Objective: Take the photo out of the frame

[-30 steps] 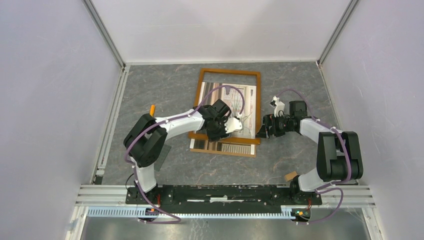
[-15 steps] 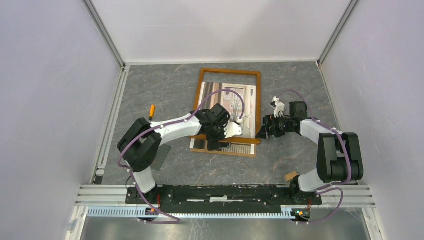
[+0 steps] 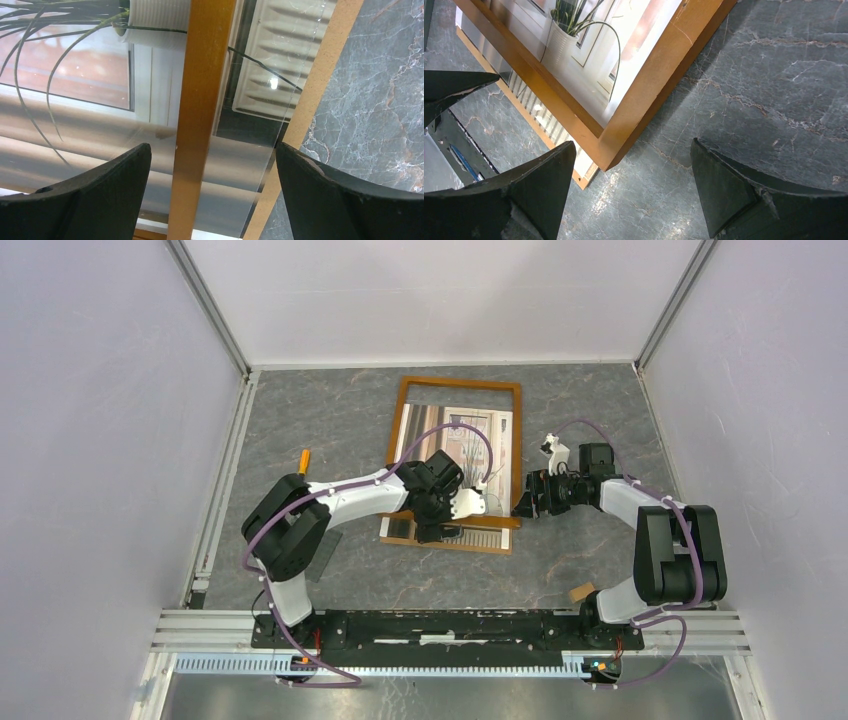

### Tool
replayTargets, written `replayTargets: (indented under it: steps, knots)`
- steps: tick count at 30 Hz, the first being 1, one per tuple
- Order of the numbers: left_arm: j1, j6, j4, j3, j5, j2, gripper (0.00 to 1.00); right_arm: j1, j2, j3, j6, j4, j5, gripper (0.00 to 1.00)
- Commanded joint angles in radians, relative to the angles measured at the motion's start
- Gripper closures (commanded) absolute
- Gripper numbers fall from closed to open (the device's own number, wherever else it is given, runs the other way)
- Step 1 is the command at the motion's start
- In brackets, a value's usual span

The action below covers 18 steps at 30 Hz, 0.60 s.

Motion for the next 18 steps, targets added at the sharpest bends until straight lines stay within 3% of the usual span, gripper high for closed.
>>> replayTargets:
  steps: [1, 18]
  knots:
    - [-0.004, 0.070, 0.067, -0.007, -0.032, 0.016, 0.01, 0.001, 0.012, -0.009, -0.022, -0.051, 0.028, 0.09]
    - [0.007, 0.053, 0.097, 0.059, -0.051, 0.043, 0.23, 0.000, 0.017, 0.000, -0.054, -0.082, 0.034, 0.09]
